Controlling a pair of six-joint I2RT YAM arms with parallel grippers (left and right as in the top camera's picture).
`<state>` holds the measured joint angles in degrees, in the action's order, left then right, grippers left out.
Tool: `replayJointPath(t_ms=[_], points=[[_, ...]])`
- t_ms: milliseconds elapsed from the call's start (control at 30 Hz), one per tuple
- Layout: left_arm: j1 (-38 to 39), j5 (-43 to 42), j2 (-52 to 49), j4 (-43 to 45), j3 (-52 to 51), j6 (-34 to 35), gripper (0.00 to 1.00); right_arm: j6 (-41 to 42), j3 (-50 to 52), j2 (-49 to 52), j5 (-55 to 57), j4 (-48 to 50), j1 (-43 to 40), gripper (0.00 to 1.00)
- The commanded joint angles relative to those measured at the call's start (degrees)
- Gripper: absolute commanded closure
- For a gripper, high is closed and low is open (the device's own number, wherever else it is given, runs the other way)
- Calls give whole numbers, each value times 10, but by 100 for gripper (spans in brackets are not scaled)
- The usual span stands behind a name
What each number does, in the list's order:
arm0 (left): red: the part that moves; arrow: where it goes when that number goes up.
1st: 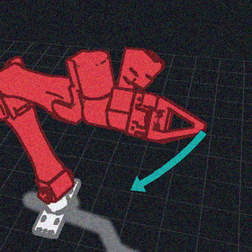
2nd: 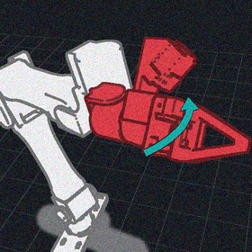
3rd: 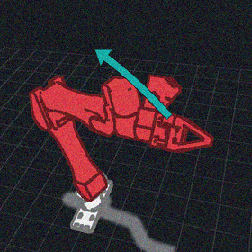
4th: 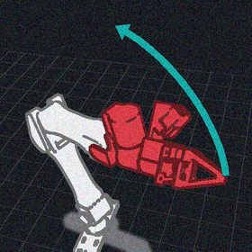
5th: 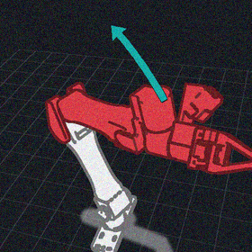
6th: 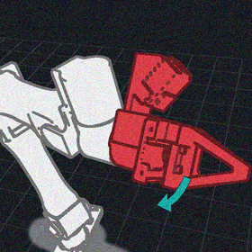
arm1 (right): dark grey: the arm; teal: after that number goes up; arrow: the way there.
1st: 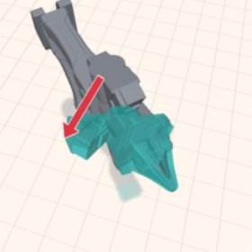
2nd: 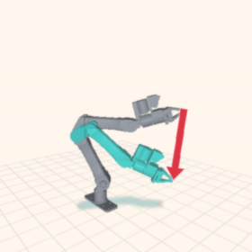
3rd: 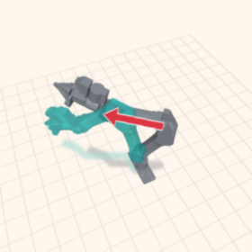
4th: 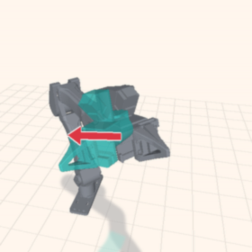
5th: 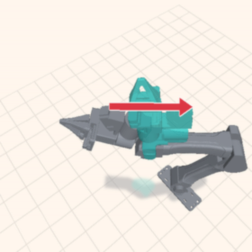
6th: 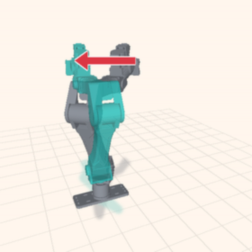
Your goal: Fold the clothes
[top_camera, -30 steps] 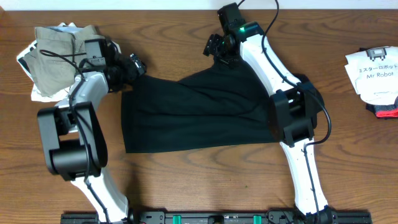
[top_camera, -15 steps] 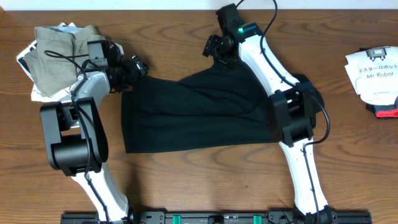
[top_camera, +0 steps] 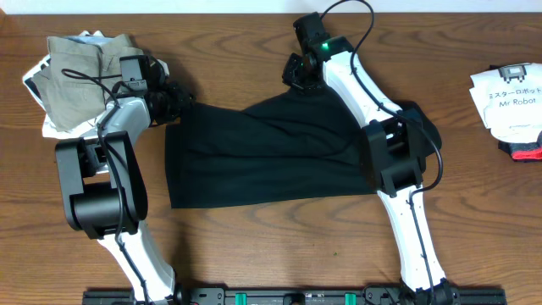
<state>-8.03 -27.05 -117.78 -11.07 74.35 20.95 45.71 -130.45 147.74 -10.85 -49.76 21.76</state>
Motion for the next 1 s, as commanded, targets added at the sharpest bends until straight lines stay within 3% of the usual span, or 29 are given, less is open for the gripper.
replayJointPath(t_ms=[0, 300, 967], points=[[0, -4, -8, 0, 6, -7, 71, 1, -11, 2, 5, 0, -11, 73], [-1, -4, -8, 0, 6, -7, 92, -2, -13, -7, 1, -21, -26, 98], [-36, -9, 6, -46, 6, 0, 94, -91, -19, -103, 6, -82, -67, 99]])
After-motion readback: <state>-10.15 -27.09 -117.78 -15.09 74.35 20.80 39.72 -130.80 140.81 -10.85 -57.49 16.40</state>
